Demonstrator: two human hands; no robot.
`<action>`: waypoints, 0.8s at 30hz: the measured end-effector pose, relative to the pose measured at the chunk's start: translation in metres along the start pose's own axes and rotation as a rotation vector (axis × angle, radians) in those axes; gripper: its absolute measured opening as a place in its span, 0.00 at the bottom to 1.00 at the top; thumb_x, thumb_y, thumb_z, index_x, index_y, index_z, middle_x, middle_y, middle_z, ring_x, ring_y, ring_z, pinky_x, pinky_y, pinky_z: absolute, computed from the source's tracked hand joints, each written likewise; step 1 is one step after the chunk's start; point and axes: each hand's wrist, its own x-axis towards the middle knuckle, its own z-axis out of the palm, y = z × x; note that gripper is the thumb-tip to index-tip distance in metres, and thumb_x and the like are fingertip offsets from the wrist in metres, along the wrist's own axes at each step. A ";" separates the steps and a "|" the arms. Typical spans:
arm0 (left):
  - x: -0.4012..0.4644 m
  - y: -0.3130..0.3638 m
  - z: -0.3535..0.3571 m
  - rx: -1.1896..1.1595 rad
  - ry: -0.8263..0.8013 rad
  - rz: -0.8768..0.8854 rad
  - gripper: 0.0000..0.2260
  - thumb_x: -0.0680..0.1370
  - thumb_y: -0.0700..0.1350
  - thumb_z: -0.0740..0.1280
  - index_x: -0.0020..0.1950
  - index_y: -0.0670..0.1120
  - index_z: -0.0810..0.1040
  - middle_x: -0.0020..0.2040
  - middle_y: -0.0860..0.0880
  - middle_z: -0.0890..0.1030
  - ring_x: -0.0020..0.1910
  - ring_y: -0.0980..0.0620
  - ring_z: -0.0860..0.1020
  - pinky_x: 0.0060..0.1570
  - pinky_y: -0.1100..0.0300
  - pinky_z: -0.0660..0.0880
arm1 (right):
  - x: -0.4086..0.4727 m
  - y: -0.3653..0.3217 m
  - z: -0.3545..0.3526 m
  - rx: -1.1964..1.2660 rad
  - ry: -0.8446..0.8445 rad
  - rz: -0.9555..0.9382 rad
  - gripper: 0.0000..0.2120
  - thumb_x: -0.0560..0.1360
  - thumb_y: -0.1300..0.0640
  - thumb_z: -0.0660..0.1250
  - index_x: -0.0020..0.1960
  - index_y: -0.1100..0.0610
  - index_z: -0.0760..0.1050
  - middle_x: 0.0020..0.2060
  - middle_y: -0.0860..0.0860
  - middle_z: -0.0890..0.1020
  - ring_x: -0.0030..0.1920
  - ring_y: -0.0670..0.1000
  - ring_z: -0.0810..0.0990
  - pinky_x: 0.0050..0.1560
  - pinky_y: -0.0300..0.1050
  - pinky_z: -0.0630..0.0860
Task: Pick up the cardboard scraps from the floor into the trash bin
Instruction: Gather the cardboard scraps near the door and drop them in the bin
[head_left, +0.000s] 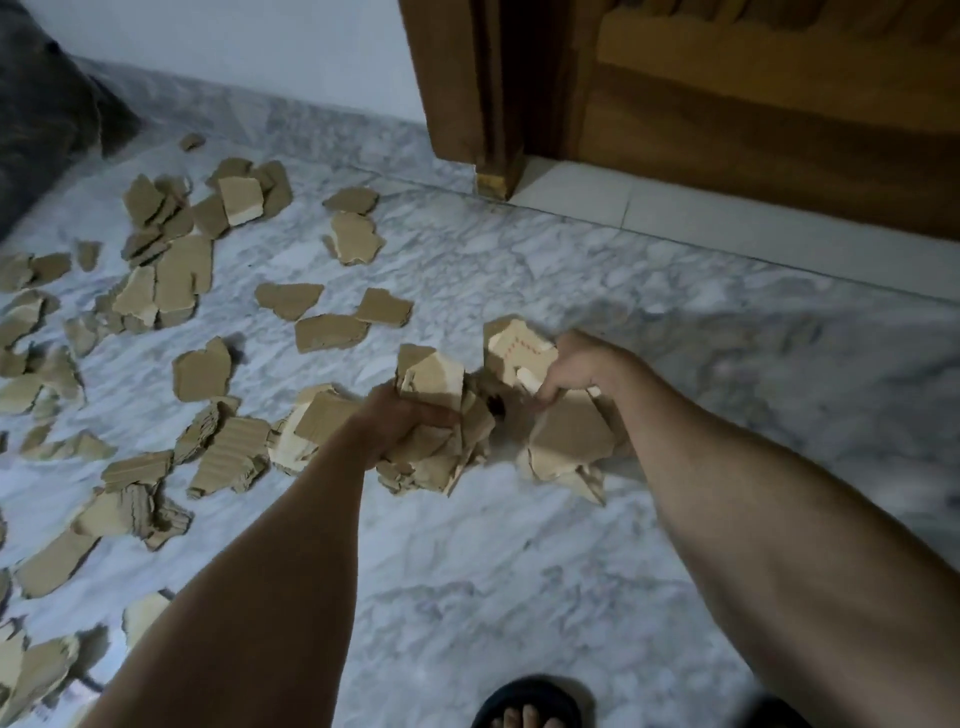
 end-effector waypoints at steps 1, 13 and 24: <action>-0.003 0.019 0.010 0.014 -0.001 0.003 0.30 0.55 0.47 0.83 0.55 0.46 0.83 0.49 0.47 0.87 0.50 0.43 0.85 0.53 0.47 0.81 | -0.014 0.009 -0.019 0.085 0.040 0.022 0.33 0.60 0.56 0.84 0.61 0.59 0.73 0.53 0.54 0.80 0.51 0.56 0.79 0.49 0.47 0.79; -0.189 0.224 0.166 0.289 -0.292 0.053 0.29 0.53 0.45 0.84 0.52 0.48 0.83 0.51 0.47 0.86 0.52 0.44 0.83 0.56 0.44 0.79 | -0.357 0.107 -0.164 0.805 0.344 0.398 0.25 0.61 0.64 0.83 0.56 0.58 0.80 0.49 0.52 0.83 0.46 0.52 0.81 0.33 0.39 0.70; -0.431 0.199 0.315 0.687 -0.718 0.105 0.44 0.50 0.52 0.84 0.65 0.48 0.78 0.59 0.48 0.82 0.59 0.44 0.80 0.60 0.44 0.78 | -0.652 0.196 -0.016 1.294 0.772 0.643 0.16 0.74 0.56 0.74 0.61 0.58 0.79 0.57 0.57 0.83 0.58 0.59 0.80 0.63 0.60 0.76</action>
